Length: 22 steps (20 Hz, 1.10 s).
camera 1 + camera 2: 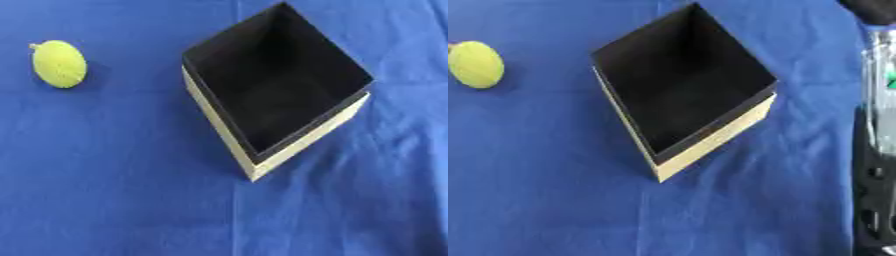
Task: Pick up objects on the table and place them in the box.
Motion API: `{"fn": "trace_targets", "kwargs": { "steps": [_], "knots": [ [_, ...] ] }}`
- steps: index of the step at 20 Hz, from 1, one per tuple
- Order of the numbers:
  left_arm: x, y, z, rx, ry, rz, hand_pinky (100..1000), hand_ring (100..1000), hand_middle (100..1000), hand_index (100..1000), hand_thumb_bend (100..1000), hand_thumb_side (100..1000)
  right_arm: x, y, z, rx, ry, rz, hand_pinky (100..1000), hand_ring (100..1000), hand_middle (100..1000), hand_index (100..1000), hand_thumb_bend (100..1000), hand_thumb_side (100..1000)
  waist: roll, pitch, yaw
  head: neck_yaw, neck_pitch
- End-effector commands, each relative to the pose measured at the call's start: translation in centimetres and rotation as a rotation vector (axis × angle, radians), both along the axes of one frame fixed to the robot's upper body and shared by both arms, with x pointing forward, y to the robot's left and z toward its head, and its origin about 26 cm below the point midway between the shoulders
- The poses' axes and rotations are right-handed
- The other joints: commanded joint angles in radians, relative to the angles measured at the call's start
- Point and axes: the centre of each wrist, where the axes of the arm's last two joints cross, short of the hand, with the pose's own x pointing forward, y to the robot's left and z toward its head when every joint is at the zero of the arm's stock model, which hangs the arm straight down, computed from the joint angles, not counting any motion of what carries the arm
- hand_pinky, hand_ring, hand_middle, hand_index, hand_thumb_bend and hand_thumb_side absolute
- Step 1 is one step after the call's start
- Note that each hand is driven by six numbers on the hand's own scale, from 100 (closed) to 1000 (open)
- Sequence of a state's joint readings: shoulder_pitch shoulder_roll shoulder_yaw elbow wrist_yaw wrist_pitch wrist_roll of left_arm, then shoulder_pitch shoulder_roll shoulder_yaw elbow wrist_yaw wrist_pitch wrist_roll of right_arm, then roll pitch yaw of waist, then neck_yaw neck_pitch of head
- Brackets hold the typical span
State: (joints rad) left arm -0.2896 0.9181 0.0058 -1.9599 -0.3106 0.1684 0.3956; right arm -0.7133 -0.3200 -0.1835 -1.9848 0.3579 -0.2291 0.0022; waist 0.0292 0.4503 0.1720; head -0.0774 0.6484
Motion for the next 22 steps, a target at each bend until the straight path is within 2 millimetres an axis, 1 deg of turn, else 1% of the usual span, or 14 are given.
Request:
{"fn": "trace_targets", "kwargs": {
  "steps": [1, 2, 4, 5, 7, 10, 14, 16, 18, 20, 21, 22],
  "knots": [
    [-0.5, -0.2, 1.1, 0.108, 0.015, 0.028, 784, 828, 845, 954, 565, 534, -0.5, 0.1, 0.8, -0.013, -0.029, 0.007, 848, 790, 628, 858, 100, 304, 0.018, -0.126, 0.000, 0.004, 0.000],
    [-0.5, -0.2, 1.0, 0.144, 0.032, 0.025, 808, 827, 842, 941, 550, 508, -0.5, 0.2, 0.7, -0.016, -0.027, 0.011, 847, 790, 628, 858, 100, 301, 0.019, -0.126, -0.002, 0.005, -0.001],
    [-0.2, -0.3, 0.9, 0.217, 0.069, 0.031, 818, 823, 839, 934, 538, 496, -0.5, 0.2, 0.7, -0.020, -0.027, 0.016, 847, 790, 628, 858, 100, 300, 0.019, -0.127, -0.004, 0.007, -0.002],
    [-0.1, -0.3, 0.8, 0.247, 0.087, 0.033, 840, 819, 835, 924, 515, 447, -0.5, 0.3, 0.7, -0.021, -0.027, 0.018, 847, 790, 628, 857, 100, 297, 0.019, -0.127, -0.006, 0.008, -0.002],
    [0.2, -0.4, 0.5, 0.302, 0.119, 0.034, 857, 820, 833, 919, 493, 407, -0.5, 0.4, 0.8, -0.024, -0.029, 0.023, 847, 790, 628, 857, 100, 294, 0.019, -0.127, -0.010, 0.010, -0.002],
    [0.8, -0.5, 0.5, 0.376, 0.150, 0.036, 871, 826, 837, 913, 443, 321, -0.5, 0.5, 0.9, -0.030, -0.030, 0.030, 847, 789, 628, 856, 100, 288, 0.020, -0.127, -0.014, 0.015, -0.002],
    [1.9, -0.5, 0.6, 0.472, 0.186, 0.036, 896, 836, 845, 916, 468, 302, -0.5, 0.7, 1.0, -0.039, -0.032, 0.037, 847, 789, 628, 856, 100, 284, 0.020, -0.128, -0.019, 0.019, -0.002],
    [2.4, -0.5, 0.7, 0.512, 0.201, 0.033, 916, 848, 849, 925, 508, 289, -0.5, 0.8, 1.0, -0.042, -0.031, 0.039, 847, 789, 628, 855, 100, 281, 0.021, -0.128, -0.022, 0.021, 0.001],
    [3.2, -0.5, 1.0, 0.542, 0.216, 0.030, 941, 863, 855, 926, 521, 273, -0.5, 0.8, 1.0, -0.044, -0.030, 0.042, 847, 789, 628, 855, 100, 281, 0.021, -0.129, -0.024, 0.022, 0.003],
    [3.9, -0.3, 1.1, 0.565, 0.243, 0.037, 975, 901, 865, 927, 523, 259, -0.5, 0.9, 1.0, -0.047, -0.029, 0.044, 847, 789, 628, 855, 100, 280, 0.022, -0.130, -0.026, 0.024, 0.005],
    [4.4, -0.1, 1.2, 0.570, 0.260, 0.046, 990, 924, 871, 924, 514, 238, -0.5, 0.9, 1.0, -0.048, -0.028, 0.044, 847, 789, 628, 855, 100, 282, 0.022, -0.130, -0.027, 0.025, 0.006],
    [4.8, 0.0, 1.2, 0.572, 0.277, 0.054, 990, 924, 871, 924, 514, 238, -0.5, 0.9, 1.0, -0.048, -0.026, 0.044, 847, 789, 628, 855, 100, 282, 0.022, -0.131, -0.027, 0.026, 0.006]
  ]
}}
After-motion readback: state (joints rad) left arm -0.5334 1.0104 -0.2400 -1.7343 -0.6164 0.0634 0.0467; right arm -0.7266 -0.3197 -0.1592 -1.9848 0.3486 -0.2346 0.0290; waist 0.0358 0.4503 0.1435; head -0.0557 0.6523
